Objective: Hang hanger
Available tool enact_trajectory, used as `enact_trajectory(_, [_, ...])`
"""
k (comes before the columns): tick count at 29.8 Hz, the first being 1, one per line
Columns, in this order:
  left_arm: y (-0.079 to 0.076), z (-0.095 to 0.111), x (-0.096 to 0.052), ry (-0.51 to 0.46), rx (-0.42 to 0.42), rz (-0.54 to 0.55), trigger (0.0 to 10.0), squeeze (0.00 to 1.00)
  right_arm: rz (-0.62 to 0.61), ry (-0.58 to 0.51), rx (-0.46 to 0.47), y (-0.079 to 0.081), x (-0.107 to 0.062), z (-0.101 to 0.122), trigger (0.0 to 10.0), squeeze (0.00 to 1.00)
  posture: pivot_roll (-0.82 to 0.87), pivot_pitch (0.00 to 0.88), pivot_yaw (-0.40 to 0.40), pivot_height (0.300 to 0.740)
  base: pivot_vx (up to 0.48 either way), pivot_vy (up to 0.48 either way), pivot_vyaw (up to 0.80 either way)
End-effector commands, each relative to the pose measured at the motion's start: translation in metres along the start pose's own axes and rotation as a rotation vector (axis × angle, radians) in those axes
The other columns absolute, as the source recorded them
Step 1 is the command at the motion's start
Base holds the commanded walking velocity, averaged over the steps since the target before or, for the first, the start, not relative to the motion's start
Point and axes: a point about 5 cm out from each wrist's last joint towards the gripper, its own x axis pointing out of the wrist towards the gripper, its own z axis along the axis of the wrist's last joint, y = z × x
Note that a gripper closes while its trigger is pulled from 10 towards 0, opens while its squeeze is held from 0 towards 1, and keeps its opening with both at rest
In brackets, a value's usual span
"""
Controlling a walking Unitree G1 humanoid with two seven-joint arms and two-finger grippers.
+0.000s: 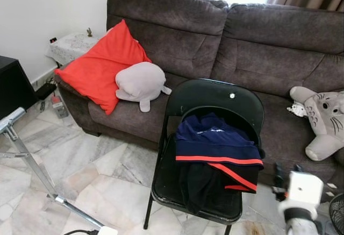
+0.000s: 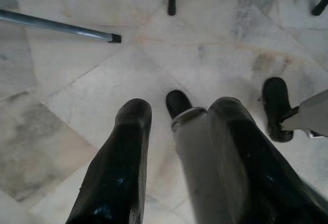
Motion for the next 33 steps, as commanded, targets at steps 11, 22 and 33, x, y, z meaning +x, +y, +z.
enact_trajectory(11, [-0.012,-0.008,0.000,0.028,0.006,-0.007,10.0,0.00,0.056,0.135,-0.203,0.001,-0.003,-0.021,10.0,1.00,-0.06,0.049,-0.046,0.740,0.000,0.000,0.00])
enact_trajectory(22, [-0.013,0.001,0.002,0.021,0.012,-0.010,10.0,0.00,0.071,0.189,-0.313,-0.003,0.007,-0.027,10.0,0.00,-0.06,0.053,-0.043,0.740,0.000,0.000,0.00])
enact_trajectory(33, [-0.008,0.008,0.003,0.022,0.012,-0.003,10.0,0.00,0.061,0.199,-0.326,-0.008,0.020,-0.025,10.0,0.00,-0.05,0.052,-0.042,0.740,0.000,0.000,0.00])
